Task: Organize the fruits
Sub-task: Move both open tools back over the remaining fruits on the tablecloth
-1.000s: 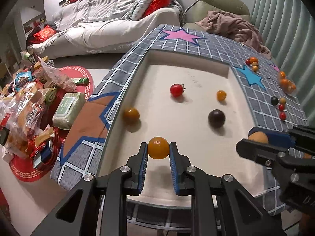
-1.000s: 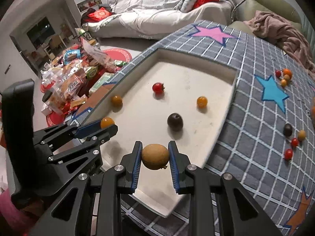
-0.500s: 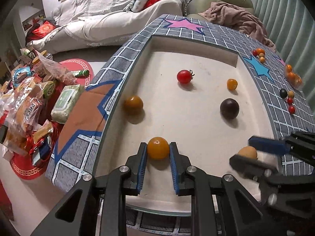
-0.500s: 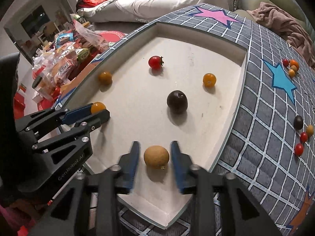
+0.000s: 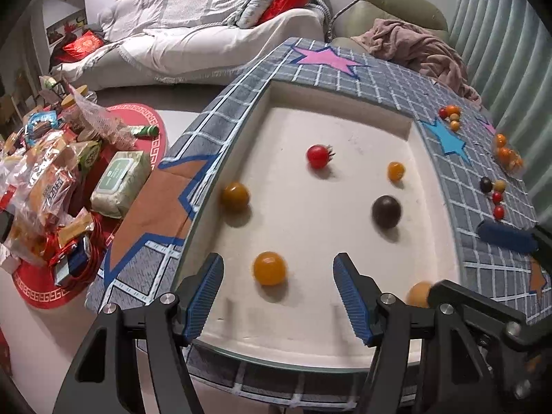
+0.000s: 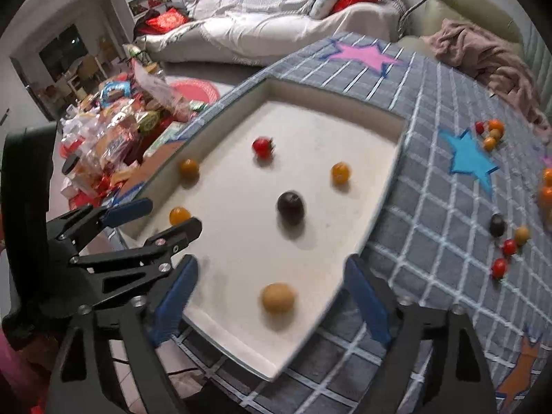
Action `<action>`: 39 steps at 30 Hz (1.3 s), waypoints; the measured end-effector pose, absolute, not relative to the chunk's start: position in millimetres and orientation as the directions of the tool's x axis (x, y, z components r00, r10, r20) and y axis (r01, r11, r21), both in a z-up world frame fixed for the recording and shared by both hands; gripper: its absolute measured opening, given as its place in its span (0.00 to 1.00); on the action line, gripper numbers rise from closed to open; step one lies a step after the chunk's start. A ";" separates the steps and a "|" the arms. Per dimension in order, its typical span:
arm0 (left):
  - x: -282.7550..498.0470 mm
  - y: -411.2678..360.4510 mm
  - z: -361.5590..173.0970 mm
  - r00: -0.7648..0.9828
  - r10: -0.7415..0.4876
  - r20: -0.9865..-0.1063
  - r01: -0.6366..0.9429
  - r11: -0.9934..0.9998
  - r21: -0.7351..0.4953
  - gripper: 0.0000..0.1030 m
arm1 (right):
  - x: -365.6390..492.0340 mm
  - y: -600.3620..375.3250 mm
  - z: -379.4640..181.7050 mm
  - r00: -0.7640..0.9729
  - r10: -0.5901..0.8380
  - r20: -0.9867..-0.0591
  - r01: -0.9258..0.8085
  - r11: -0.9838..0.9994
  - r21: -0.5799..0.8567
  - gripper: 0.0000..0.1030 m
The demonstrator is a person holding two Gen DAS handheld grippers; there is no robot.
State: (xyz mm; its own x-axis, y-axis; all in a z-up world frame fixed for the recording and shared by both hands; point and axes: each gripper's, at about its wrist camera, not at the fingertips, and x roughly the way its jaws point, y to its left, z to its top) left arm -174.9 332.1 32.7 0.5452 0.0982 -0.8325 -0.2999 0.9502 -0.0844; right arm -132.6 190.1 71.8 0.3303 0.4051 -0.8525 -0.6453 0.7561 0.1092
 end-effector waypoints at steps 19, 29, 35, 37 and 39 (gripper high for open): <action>-128.5 196.8 83.0 0.575 -0.015 -0.818 0.011 1.000 -0.010 0.65 | -70.1 -2.0 79.8 0.462 0.284 -0.840 -0.290 0.944 0.159 1.00; -64.4 127.8 63.2 0.506 0.002 -0.863 0.079 0.996 0.049 0.65 | -38.0 -80.2 57.9 0.485 0.194 -0.853 -0.128 0.980 0.150 1.00; -22.0 110.7 48.0 0.486 -0.001 -0.874 0.066 0.997 0.035 0.65 | -13.0 -86.2 51.5 0.507 0.168 -0.845 -0.118 0.985 0.125 1.00; -9.7 106.6 45.9 0.491 -0.006 -0.871 0.061 0.998 0.027 0.65 | -4.8 -83.9 48.6 0.516 0.159 -0.842 -0.123 0.986 0.111 1.00; 1.8 102.9 43.7 0.493 -0.024 -0.870 0.063 0.998 0.007 0.65 | 2.6 -80.3 45.5 0.520 0.156 -0.840 -0.132 0.986 0.101 0.99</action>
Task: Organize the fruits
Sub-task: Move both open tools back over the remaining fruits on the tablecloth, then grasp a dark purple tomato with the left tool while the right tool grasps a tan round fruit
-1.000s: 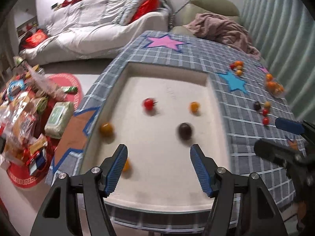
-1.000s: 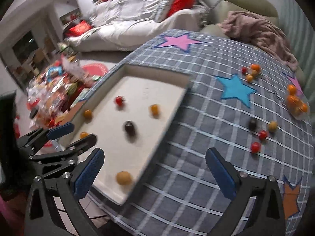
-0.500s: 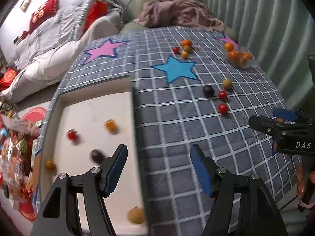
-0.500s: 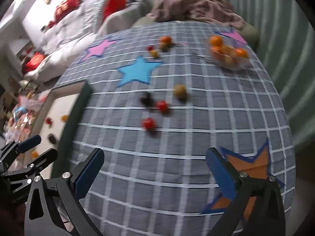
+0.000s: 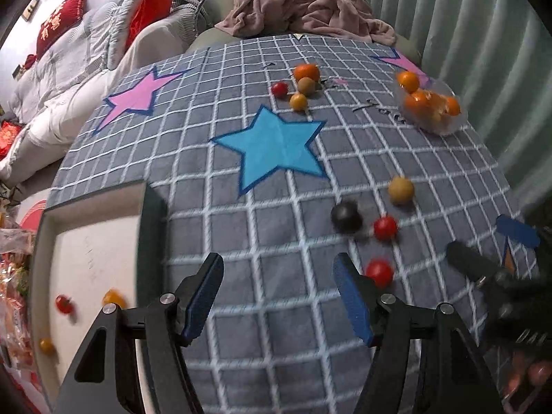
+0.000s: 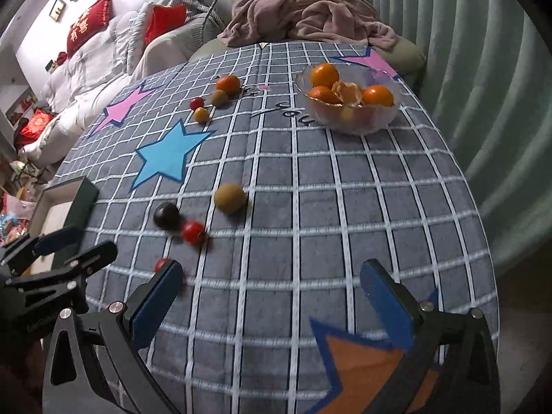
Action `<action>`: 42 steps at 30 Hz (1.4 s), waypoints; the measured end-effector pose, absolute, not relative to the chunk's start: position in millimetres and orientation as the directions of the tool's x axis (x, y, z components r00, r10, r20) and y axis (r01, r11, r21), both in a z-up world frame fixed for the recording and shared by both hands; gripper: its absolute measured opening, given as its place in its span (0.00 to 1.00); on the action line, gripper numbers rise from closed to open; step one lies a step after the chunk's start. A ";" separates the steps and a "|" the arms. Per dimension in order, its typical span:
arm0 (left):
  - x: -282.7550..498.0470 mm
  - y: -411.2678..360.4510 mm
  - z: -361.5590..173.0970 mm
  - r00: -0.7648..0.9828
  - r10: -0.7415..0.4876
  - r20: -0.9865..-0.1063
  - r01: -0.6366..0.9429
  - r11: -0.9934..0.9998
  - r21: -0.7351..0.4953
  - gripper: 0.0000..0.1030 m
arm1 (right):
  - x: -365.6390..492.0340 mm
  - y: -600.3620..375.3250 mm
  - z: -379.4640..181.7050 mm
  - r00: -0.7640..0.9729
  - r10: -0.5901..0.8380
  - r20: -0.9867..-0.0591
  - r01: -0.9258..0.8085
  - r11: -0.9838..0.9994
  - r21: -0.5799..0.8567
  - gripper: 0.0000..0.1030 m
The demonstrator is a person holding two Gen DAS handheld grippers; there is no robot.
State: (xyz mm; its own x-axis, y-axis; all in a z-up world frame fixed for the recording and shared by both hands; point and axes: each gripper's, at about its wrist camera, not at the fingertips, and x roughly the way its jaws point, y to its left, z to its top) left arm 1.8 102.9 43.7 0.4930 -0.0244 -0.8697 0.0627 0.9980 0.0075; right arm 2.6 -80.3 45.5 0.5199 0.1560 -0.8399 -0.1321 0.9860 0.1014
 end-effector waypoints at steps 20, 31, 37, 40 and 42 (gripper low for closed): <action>52.4 67.4 20.6 0.465 -0.155 -0.872 0.151 0.984 -0.094 0.65 | 35.3 -112.4 36.2 0.543 0.199 -0.815 -0.086 0.980 0.182 0.91; 63.2 61.5 14.0 0.459 -0.159 -0.874 0.138 0.985 -0.107 0.65 | 34.5 -117.6 35.6 0.543 0.223 -0.809 -0.083 0.973 0.213 0.91; 62.8 55.8 14.6 0.468 -0.180 -0.865 0.193 0.976 -0.098 0.42 | 32.9 -124.8 36.2 0.542 0.235 -0.807 -0.076 0.970 0.232 0.91; 55.8 57.0 16.7 0.475 -0.182 -0.861 0.210 0.974 -0.090 0.39 | 34.6 -123.3 35.8 0.540 0.240 -0.806 -0.090 0.969 0.228 0.91; 51.9 56.6 17.7 0.484 -0.175 -0.858 0.213 0.974 -0.078 0.39 | 35.5 -120.6 34.9 0.538 0.241 -0.807 -0.098 0.969 0.225 0.91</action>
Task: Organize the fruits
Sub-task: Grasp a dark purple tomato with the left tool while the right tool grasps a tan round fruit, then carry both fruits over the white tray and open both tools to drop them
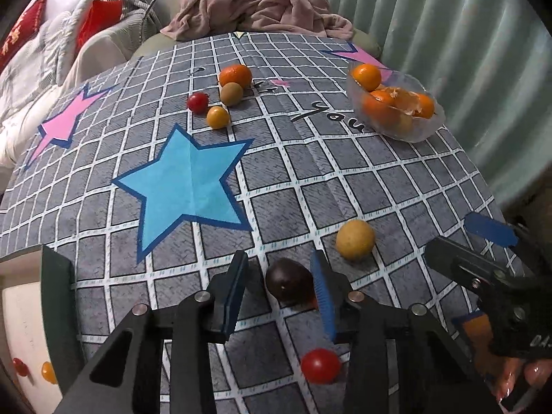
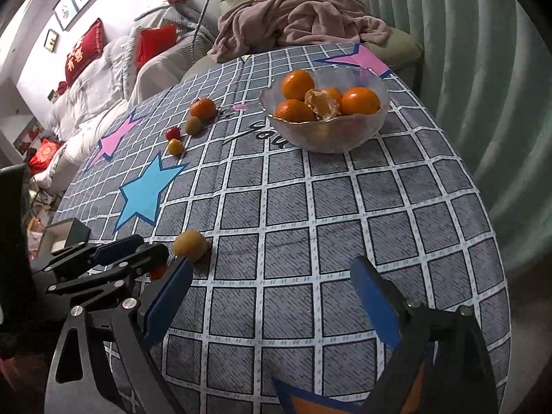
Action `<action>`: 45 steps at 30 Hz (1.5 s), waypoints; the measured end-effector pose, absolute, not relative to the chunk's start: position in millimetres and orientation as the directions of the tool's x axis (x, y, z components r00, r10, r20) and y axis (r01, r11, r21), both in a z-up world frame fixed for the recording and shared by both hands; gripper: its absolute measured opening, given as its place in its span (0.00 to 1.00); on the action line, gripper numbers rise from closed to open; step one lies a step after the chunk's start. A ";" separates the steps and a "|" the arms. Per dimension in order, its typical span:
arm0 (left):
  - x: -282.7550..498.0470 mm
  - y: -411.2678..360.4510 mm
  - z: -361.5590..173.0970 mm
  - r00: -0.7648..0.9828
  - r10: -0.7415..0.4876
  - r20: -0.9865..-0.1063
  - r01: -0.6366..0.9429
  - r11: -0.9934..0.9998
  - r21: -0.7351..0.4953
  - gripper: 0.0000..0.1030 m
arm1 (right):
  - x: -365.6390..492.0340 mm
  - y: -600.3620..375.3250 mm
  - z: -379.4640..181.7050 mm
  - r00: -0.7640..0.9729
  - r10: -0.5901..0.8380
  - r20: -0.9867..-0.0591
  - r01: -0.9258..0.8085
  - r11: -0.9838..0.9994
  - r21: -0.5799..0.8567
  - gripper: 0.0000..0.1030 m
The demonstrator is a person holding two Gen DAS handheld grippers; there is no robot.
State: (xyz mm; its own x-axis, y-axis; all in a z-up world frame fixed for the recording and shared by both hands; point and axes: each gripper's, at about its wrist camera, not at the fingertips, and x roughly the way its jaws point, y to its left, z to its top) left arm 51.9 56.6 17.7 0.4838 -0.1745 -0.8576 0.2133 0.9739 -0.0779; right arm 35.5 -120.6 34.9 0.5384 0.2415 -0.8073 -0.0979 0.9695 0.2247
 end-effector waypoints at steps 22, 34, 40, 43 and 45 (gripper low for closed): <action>29.6 84.7 17.0 0.535 -0.145 -0.832 0.138 0.987 -0.084 0.27 | 51.3 -63.4 18.6 0.517 0.248 -0.819 -0.244 0.960 0.137 0.87; 22.7 95.1 14.9 0.543 -0.155 -0.825 0.109 0.988 -0.113 0.27 | 58.2 -41.3 20.4 0.485 0.312 -0.817 -0.303 0.936 0.178 0.41; 16.4 98.7 17.1 0.542 -0.155 -0.826 0.103 0.988 -0.118 0.27 | 43.3 -41.3 28.8 0.500 0.310 -0.809 -0.311 0.936 0.167 0.29; 9.4 105.1 19.0 0.541 -0.158 -0.826 0.091 0.987 -0.129 0.27 | 32.2 -53.8 31.7 0.505 0.314 -0.804 -0.294 0.938 0.182 0.29; 4.5 108.3 21.9 0.544 -0.164 -0.823 0.086 0.986 -0.140 0.27 | 26.8 -61.9 32.9 0.502 0.323 -0.803 -0.280 0.938 0.202 0.29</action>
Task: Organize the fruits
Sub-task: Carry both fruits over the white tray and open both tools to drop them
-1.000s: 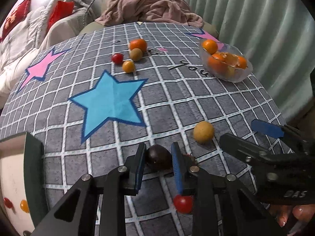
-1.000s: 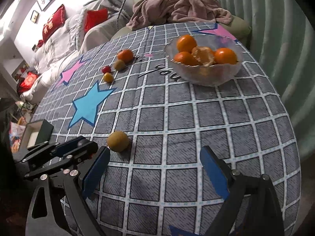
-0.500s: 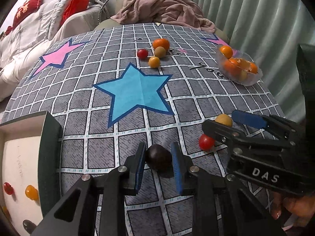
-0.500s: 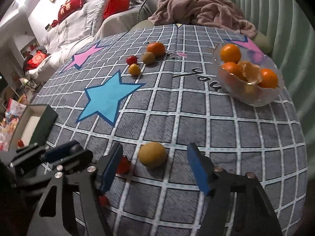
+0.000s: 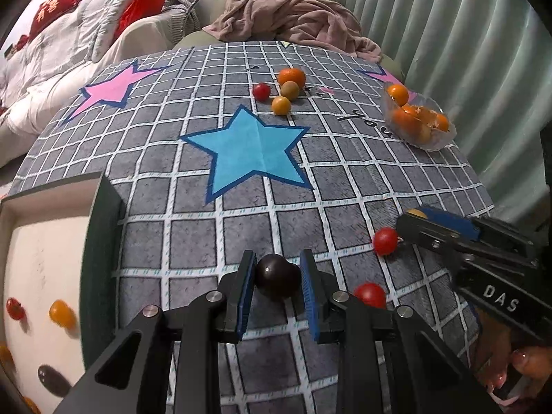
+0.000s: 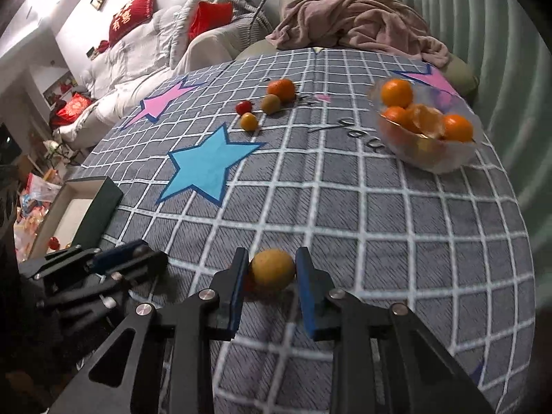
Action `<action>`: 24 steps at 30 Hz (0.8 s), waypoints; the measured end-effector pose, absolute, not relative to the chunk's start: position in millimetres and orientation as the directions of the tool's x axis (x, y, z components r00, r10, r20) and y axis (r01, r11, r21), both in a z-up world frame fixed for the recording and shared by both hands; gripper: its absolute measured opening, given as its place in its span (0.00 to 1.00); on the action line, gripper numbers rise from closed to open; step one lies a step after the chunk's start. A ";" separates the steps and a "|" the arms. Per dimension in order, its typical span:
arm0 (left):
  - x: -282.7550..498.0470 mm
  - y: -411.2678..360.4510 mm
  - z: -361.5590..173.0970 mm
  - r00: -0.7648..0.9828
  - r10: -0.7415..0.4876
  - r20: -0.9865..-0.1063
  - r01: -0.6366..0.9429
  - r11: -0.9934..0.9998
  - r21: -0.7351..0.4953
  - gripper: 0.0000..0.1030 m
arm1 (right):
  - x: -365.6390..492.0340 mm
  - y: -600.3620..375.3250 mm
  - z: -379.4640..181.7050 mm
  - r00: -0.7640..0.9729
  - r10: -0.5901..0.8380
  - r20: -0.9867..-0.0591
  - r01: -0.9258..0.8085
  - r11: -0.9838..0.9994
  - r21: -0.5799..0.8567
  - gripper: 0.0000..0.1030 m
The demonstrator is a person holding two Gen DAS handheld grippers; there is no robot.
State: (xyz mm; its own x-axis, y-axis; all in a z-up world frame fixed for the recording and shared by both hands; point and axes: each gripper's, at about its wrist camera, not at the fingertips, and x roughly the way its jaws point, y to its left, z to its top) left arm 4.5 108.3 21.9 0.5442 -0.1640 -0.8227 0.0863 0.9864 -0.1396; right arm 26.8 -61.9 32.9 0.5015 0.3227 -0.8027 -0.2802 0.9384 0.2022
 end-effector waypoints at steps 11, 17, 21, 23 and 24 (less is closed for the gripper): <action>-43.0 119.2 44.3 0.569 -0.173 -0.804 0.096 0.985 -0.144 0.27 | -19.0 -82.3 38.0 0.478 0.353 -0.804 -0.244 0.933 0.265 0.29; -74.4 123.5 46.3 0.564 -0.155 -0.811 0.090 0.988 -0.126 0.27 | -44.5 -79.2 38.3 0.461 0.361 -0.810 -0.248 0.929 0.273 0.29; -92.2 129.4 49.2 0.569 -0.168 -0.805 0.084 0.986 -0.146 0.27 | -59.9 -75.6 40.1 0.460 0.368 -0.808 -0.249 0.927 0.280 0.29; -98.4 130.6 50.0 0.573 -0.159 -0.804 0.086 0.987 -0.134 0.27 | -65.4 -75.3 39.5 0.459 0.370 -0.808 -0.243 0.927 0.286 0.30; -101.0 130.9 49.8 0.574 -0.154 -0.804 0.086 0.988 -0.128 0.27 | -67.4 -75.8 38.4 0.461 0.364 -0.810 -0.235 0.930 0.284 0.30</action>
State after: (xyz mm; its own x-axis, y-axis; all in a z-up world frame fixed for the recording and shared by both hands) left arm -101.0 130.9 49.8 0.5739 -0.1540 -0.8043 0.0857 0.9881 -0.1281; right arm -67.4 -75.8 38.4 0.4606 0.3640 -0.8095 -0.2351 0.9295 0.2842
